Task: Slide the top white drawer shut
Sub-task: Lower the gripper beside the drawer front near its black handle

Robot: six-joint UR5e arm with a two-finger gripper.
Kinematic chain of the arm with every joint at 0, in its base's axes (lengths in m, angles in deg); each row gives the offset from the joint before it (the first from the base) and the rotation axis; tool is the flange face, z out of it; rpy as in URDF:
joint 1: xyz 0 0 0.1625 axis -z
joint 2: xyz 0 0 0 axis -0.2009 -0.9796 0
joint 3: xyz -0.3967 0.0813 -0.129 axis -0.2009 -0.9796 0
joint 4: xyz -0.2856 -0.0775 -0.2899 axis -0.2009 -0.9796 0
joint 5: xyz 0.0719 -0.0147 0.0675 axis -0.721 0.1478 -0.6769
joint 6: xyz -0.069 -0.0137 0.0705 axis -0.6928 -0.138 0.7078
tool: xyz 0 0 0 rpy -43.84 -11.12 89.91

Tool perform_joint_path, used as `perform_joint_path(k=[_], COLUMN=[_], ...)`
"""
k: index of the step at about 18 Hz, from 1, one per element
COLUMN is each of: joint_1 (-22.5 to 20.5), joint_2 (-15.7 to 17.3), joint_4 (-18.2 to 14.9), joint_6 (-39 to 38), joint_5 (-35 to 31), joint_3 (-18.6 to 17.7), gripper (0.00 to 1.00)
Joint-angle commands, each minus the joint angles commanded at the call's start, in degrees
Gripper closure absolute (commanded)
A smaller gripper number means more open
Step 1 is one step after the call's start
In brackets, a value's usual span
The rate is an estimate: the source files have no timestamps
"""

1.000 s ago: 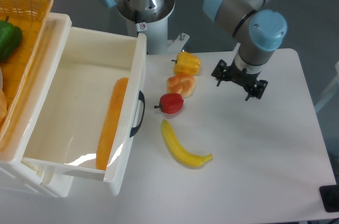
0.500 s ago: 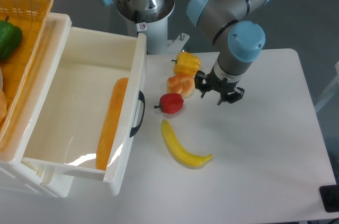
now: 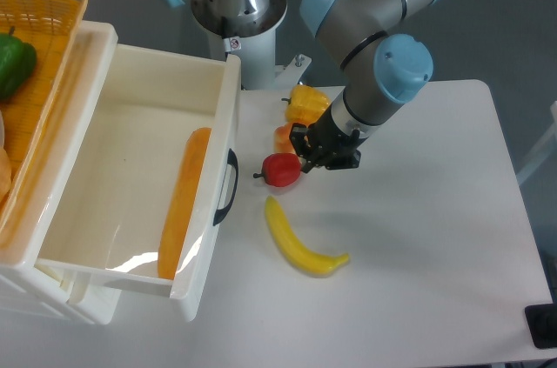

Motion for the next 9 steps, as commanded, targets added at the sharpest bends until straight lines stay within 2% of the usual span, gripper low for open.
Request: perform_joint_path(k=[3,9], joint_1=[1.3,3.5], joint_2=[-0.4,-0.4], joint_4=[0.4,0.4], joint_6=[-4.4,-5.2], joint_5=[1.9,4.7], joint_3=[0.8,1.1], gripper=[1.0,1.0])
